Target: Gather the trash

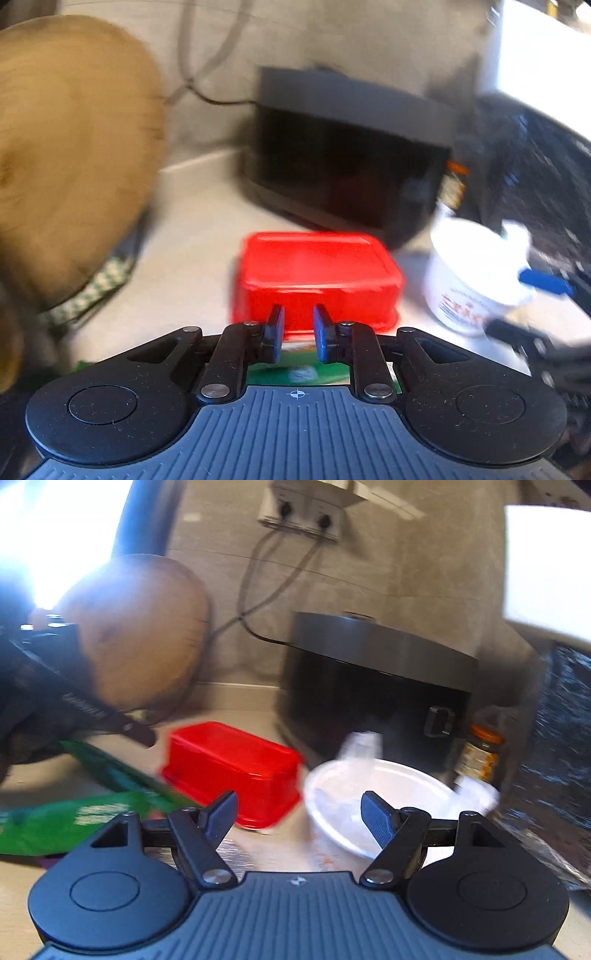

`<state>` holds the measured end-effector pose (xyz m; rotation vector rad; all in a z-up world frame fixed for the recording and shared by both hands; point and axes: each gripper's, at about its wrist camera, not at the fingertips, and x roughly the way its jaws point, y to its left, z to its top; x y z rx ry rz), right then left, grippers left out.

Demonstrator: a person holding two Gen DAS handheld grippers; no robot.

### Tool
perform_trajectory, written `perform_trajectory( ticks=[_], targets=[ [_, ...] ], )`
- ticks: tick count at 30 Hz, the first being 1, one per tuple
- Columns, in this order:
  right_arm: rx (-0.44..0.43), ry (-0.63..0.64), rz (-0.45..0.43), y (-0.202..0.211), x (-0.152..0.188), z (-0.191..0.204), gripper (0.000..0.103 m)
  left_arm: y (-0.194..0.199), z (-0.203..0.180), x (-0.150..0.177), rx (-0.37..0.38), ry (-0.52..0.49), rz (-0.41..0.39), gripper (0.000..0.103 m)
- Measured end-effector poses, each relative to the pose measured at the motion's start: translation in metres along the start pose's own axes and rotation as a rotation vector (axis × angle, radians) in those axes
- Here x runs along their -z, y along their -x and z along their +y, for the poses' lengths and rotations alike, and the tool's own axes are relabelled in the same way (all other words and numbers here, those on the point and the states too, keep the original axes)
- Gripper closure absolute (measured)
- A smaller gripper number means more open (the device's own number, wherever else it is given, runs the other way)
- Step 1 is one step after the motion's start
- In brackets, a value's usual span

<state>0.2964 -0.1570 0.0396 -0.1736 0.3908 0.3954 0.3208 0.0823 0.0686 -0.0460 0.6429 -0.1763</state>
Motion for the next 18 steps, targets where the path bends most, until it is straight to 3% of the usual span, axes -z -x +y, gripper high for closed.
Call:
perform_trajectory(
  ticks=[3, 9, 14, 18],
  targets=[
    [-0.051, -0.018, 0.003, 0.004, -0.011, 0.009, 0.029, 0.0, 0.02, -0.002, -0.083, 0.113, -0.053, 0.083],
    [-0.243, -0.29, 0.152, -0.042, -0.041, 0.012, 0.028, -0.047, 0.057, -0.017, -0.05, 0.41, -0.035, 0.083],
    [-0.136, -0.385, 0.234, -0.09, -0.036, 0.001, 0.025, -0.084, 0.068, -0.02, -0.075, 0.444, 0.008, 0.083],
    [-0.111, -0.389, 0.205, -0.11, -0.037, -0.009, 0.01, -0.109, 0.085, -0.024, 0.011, 0.528, 0.011, 0.083]
  ],
)
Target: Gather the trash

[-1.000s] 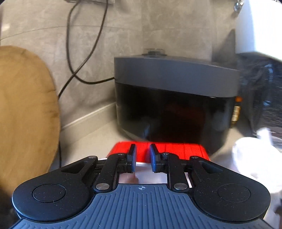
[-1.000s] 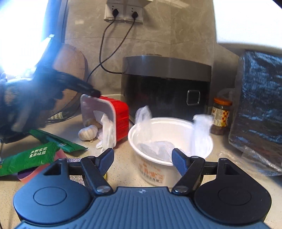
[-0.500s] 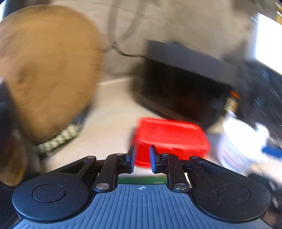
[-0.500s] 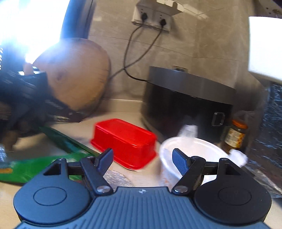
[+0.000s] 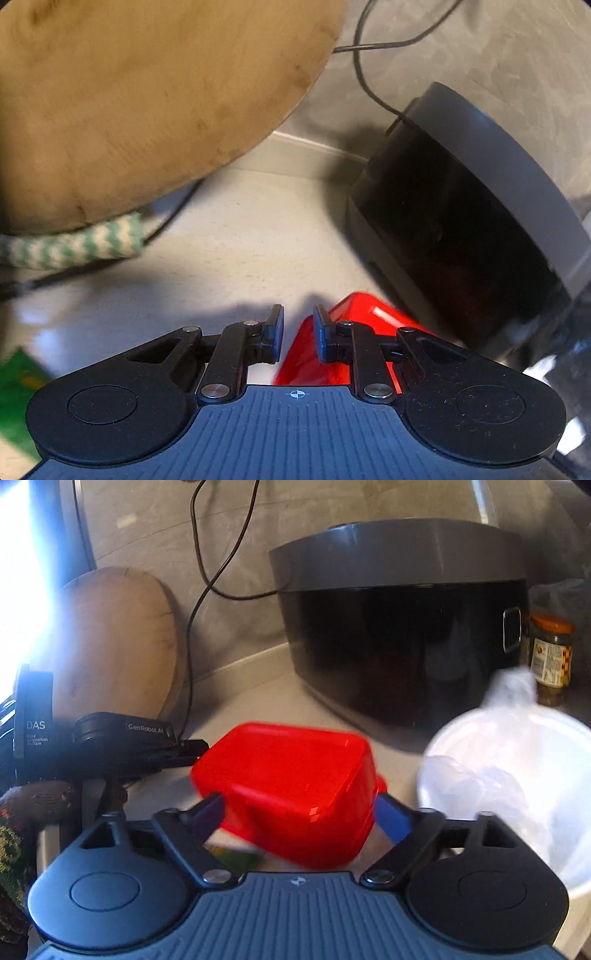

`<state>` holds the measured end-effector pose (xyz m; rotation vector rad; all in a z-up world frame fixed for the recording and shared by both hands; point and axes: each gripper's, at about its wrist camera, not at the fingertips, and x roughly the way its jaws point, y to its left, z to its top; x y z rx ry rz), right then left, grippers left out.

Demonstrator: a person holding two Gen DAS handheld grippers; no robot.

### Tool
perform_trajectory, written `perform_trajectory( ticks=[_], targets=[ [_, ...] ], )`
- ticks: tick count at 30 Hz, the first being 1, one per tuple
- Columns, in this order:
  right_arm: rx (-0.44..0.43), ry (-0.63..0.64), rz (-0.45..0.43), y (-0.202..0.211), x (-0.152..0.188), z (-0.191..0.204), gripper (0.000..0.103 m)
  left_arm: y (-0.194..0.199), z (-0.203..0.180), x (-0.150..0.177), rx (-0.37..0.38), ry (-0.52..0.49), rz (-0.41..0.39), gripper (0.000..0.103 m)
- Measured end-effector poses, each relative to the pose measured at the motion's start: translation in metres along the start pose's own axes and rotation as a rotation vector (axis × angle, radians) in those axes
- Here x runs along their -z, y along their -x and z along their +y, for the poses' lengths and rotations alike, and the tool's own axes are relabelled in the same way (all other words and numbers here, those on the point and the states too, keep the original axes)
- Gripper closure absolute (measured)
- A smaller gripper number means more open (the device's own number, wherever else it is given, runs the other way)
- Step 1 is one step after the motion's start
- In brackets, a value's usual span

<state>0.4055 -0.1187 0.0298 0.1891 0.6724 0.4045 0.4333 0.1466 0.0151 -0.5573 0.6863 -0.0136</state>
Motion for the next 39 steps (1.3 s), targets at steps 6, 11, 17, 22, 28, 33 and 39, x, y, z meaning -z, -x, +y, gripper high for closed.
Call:
perform_trajectory(
  ticks=[6, 11, 17, 22, 28, 33, 39],
  targets=[
    [-0.012, 0.022, 0.02, -0.022, -0.007, -0.002, 0.0, -0.021, 0.008, 0.003, 0.098, 0.078, 0.081, 0.089],
    [-0.209, -0.008, 0.017, -0.011, -0.006, -0.003, 0.007, 0.002, 0.015, 0.011, 0.235, 0.189, 0.122, 0.094],
    [-0.278, 0.06, 0.002, 0.02, -0.001, 0.022, 0.009, 0.057, -0.031, 0.015, 0.293, 0.011, 0.085, 0.092],
    [-0.225, 0.005, 0.015, 0.059, 0.016, -0.009, 0.009, 0.089, -0.042, 0.025, 0.178, -0.11, 0.078, 0.09],
    [-0.19, 0.059, 0.04, 0.102, 0.056, -0.032, 0.009, 0.142, -0.047, 0.067, 0.238, -0.36, 0.138, 0.09],
    [-0.109, 0.152, 0.02, 0.118, 0.077, -0.027, 0.009, 0.212, -0.044, 0.111, 0.2, -0.608, 0.097, 0.089],
    [-0.075, 0.22, 0.006, 0.116, 0.091, -0.013, 0.009, 0.238, -0.052, 0.188, -0.082, -0.991, 0.037, 0.084]
  ],
)
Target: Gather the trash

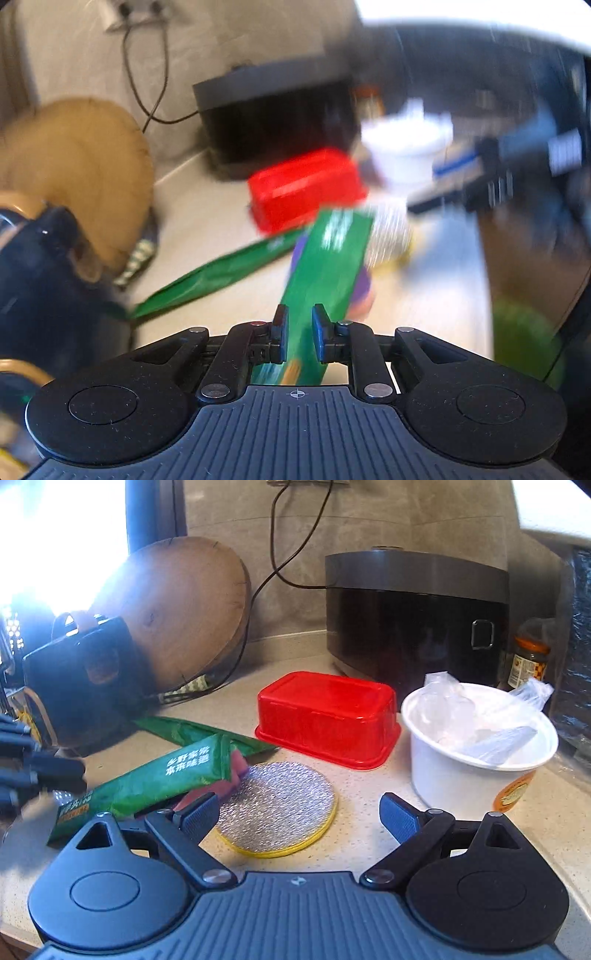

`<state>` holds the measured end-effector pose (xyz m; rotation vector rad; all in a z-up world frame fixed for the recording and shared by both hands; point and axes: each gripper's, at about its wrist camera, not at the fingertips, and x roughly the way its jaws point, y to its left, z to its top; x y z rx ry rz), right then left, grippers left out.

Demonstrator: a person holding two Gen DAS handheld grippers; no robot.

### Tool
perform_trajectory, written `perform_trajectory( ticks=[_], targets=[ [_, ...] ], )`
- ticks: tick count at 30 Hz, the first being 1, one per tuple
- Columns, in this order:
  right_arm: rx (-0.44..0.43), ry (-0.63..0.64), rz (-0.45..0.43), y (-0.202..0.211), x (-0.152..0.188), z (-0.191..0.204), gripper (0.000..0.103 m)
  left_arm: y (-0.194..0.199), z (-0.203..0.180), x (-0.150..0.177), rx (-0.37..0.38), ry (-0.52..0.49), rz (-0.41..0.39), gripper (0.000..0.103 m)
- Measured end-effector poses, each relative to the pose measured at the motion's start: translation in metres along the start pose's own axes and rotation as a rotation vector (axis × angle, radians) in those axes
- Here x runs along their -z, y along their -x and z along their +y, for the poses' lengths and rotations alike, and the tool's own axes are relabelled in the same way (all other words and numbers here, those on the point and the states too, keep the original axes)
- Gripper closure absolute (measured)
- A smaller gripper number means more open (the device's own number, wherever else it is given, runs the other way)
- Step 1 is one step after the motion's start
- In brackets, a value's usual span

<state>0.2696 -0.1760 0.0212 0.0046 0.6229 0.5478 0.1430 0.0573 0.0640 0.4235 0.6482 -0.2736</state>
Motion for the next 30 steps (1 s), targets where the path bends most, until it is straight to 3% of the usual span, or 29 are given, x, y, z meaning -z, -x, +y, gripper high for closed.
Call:
perform_trajectory(
  ticks=[3, 5, 8, 11, 16, 19, 22, 26, 30],
  targets=[
    [0.018, 0.011, 0.004, 0.001, 0.003, 0.004, 0.009, -0.006, -0.008, 0.002, -0.026, -0.039, 0.046, 0.084],
    [0.05, 0.012, -0.01, 0.008, 0.005, 0.001, 0.009, 0.001, 0.006, -0.012, 0.007, 0.061, -0.025, 0.084],
    [0.111, -0.037, -0.073, 0.033, 0.01, -0.02, 0.009, 0.002, 0.029, -0.04, 0.117, 0.262, -0.122, 0.085],
    [0.189, -0.073, -0.148, 0.061, 0.009, -0.046, 0.009, -0.021, 0.028, -0.074, 0.244, 0.369, -0.167, 0.085],
    [0.254, -0.242, -0.205, 0.088, -0.01, -0.105, 0.009, -0.104, 0.005, -0.135, 0.38, 0.561, -0.086, 0.085],
    [0.3, -0.285, -0.212, 0.089, -0.017, -0.133, 0.009, -0.158, -0.009, -0.157, 0.341, 0.666, -0.001, 0.085],
    [0.311, -0.262, -0.204, 0.083, -0.021, -0.147, 0.009, -0.195, -0.016, -0.171, 0.296, 0.733, 0.034, 0.085],
    [0.298, -0.259, -0.204, 0.074, -0.019, -0.157, 0.009, -0.212, -0.013, -0.169, 0.348, 0.865, 0.0, 0.085],
    [0.293, -0.249, -0.196, 0.068, -0.008, -0.164, 0.009, -0.199, -0.009, -0.163, 0.407, 0.874, -0.085, 0.085]
  ],
)
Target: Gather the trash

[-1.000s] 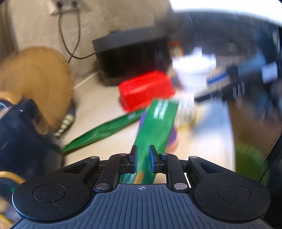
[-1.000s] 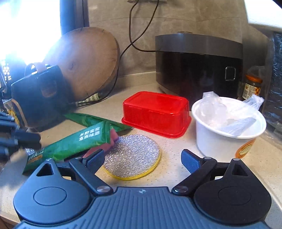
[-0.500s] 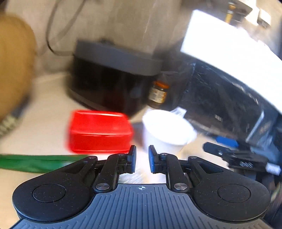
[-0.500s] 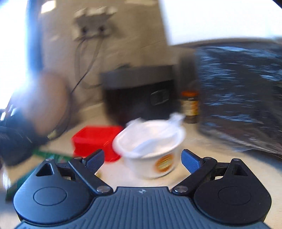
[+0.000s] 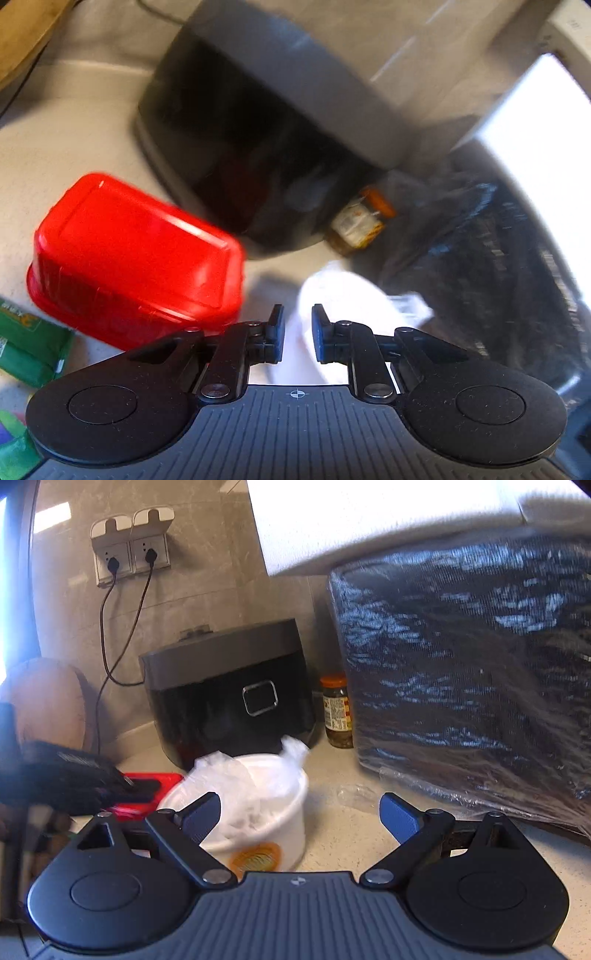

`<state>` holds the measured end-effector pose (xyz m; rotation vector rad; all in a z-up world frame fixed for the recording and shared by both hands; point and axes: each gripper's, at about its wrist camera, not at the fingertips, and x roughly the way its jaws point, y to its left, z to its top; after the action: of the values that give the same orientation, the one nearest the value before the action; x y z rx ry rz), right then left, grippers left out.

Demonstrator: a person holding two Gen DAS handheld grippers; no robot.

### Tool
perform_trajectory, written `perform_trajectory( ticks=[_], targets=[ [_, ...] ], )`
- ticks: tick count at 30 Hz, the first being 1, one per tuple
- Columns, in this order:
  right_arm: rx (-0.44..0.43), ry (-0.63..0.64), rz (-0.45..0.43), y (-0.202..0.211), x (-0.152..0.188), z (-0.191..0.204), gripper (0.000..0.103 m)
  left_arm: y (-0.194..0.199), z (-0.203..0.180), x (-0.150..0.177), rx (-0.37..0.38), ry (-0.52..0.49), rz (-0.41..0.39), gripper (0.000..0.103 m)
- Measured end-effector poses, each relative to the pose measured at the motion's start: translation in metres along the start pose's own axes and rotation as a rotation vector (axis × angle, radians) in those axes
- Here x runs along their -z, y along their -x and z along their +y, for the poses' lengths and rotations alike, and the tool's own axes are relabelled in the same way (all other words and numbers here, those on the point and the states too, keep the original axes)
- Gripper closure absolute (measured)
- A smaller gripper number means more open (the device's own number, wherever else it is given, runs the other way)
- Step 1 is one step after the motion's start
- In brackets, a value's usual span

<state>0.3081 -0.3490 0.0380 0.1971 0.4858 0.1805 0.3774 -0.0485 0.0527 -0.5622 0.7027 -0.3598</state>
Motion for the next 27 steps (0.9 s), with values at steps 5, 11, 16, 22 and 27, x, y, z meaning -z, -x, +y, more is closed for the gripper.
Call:
perform_trajectory(
  ticks=[5, 11, 16, 22, 27],
  targets=[
    [0.016, -0.005, 0.009, -0.007, 0.006, -0.002, 0.009, -0.003, -0.02, 0.001, -0.085, -0.098, 0.018, 0.085],
    [0.118, 0.051, 0.08, -0.005, 0.012, 0.006, 0.005, -0.037, -0.031, 0.01, -0.143, -0.132, 0.055, 0.085],
    [0.131, 0.089, 0.059, 0.021, 0.013, 0.013, 0.0, -0.048, -0.036, 0.017, -0.1, -0.179, 0.129, 0.085],
    [0.083, 0.143, -0.027, 0.046, 0.005, 0.029, 0.002, 0.025, -0.039, 0.02, -0.102, -0.342, -0.088, 0.09],
    [-0.074, 0.118, -0.075, 0.048, 0.004, 0.064, 0.002, 0.125, -0.054, 0.039, -0.405, -0.719, -0.532, 0.092]
  ],
)
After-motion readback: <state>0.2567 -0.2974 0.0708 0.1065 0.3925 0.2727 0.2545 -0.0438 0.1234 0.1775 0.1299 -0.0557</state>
